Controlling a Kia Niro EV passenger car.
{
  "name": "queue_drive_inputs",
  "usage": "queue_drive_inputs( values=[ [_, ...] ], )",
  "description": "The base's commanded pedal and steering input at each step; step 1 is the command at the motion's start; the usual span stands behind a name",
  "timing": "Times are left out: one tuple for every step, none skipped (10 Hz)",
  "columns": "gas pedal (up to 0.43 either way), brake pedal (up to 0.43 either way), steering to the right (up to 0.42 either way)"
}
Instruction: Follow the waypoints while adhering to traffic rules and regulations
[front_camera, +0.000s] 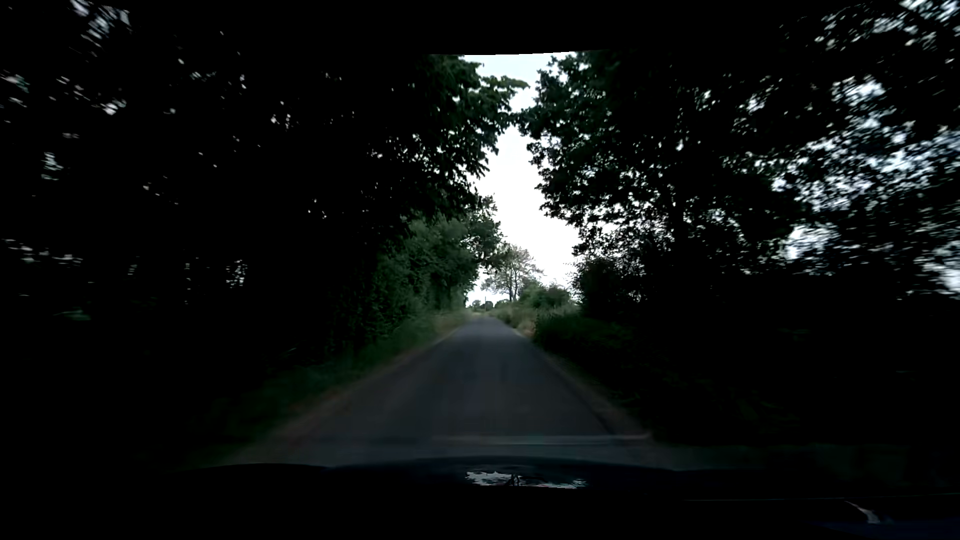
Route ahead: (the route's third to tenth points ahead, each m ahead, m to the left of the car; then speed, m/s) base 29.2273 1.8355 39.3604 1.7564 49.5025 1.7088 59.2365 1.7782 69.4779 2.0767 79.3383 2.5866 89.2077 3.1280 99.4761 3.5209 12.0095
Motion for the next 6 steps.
queue_drive_inputs(
  values=[
    [0.268, 0.0, -0.001],
    [0.268, 0.0, -0.001],
    [0.26, 0.0, -0.002],
    [0.26, 0.0, -0.002],
    [0.26, 0.0, -0.001],
    [0.26, 0.0, -0.001]
  ],
)
